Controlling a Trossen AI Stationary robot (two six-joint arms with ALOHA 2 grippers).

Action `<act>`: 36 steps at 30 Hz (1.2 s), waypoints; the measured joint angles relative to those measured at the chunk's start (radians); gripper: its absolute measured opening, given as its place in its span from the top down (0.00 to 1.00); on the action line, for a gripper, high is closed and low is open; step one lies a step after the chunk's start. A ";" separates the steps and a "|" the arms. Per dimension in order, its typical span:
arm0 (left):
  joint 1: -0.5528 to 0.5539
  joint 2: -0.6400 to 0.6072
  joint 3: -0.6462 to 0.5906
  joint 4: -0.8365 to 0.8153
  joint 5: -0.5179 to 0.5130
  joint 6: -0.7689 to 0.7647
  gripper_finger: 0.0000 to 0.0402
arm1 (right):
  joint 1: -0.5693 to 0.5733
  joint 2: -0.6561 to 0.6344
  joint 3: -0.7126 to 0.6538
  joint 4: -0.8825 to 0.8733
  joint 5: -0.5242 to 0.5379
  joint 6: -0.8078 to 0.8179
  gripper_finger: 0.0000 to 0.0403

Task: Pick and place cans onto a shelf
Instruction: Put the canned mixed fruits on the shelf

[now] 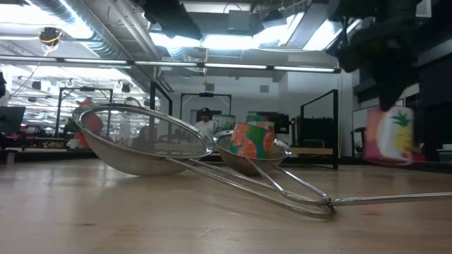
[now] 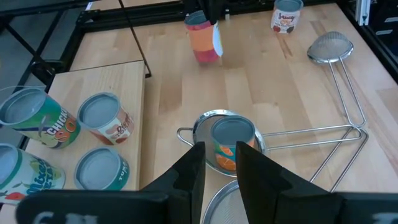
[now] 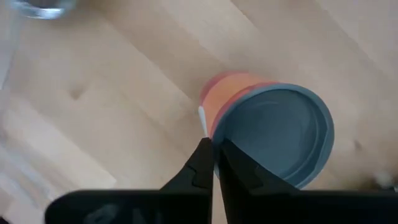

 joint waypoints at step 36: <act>0.000 0.000 0.000 0.000 0.000 0.001 0.80 | -0.001 0.114 -0.001 -0.037 -0.001 0.126 0.76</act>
